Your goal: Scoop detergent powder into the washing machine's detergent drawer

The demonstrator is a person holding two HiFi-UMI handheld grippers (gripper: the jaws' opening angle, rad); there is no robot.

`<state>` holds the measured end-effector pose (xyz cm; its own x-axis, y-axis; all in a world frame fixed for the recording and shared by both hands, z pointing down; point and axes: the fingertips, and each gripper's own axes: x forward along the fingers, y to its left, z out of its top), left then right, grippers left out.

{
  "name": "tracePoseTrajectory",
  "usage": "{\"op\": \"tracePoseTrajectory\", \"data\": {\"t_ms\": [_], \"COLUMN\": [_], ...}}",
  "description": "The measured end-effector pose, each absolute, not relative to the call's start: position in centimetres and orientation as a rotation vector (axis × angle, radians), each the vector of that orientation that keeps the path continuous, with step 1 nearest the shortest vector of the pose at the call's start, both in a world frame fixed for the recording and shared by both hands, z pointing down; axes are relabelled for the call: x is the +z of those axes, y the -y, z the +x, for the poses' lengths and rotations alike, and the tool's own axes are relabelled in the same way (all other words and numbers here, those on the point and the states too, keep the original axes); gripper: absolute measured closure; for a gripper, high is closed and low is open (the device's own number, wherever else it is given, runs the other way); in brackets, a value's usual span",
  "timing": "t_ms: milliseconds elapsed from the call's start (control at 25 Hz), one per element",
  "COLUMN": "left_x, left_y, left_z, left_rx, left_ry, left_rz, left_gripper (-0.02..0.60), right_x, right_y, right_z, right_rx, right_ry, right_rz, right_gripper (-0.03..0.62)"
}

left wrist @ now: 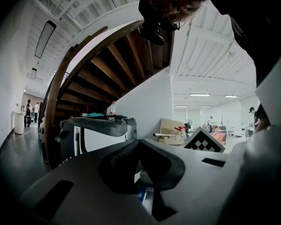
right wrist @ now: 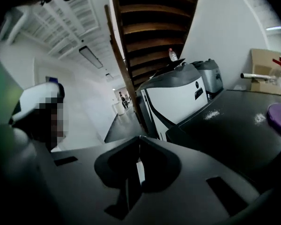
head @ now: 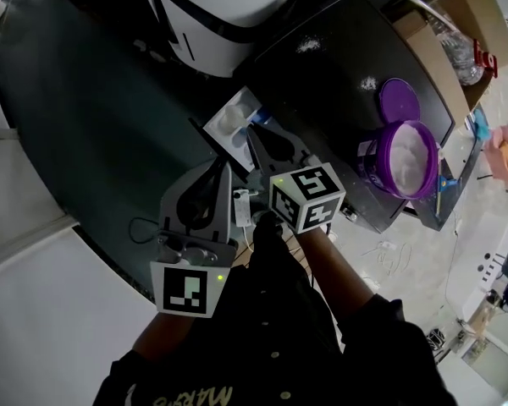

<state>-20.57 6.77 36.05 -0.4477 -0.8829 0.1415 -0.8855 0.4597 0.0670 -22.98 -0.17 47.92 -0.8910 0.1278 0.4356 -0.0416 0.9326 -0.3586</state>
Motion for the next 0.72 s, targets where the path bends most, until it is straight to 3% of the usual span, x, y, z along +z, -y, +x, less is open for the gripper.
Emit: {"op": "tracePoseTrajectory", "data": {"t_ms": [720], "left_x": [29.7], "left_y": [3.5], "left_z": [-14.4], "left_rx": [-0.01], "left_ry": [2.374], "left_rz": [1.983], "left_gripper": [0.566], "right_x": [35.3], "right_y": [10.5], "right_z": [-14.1], "right_rx": [0.489], "right_ry": [2.91], "right_rz": [0.373], "right_gripper": [0.563]}}
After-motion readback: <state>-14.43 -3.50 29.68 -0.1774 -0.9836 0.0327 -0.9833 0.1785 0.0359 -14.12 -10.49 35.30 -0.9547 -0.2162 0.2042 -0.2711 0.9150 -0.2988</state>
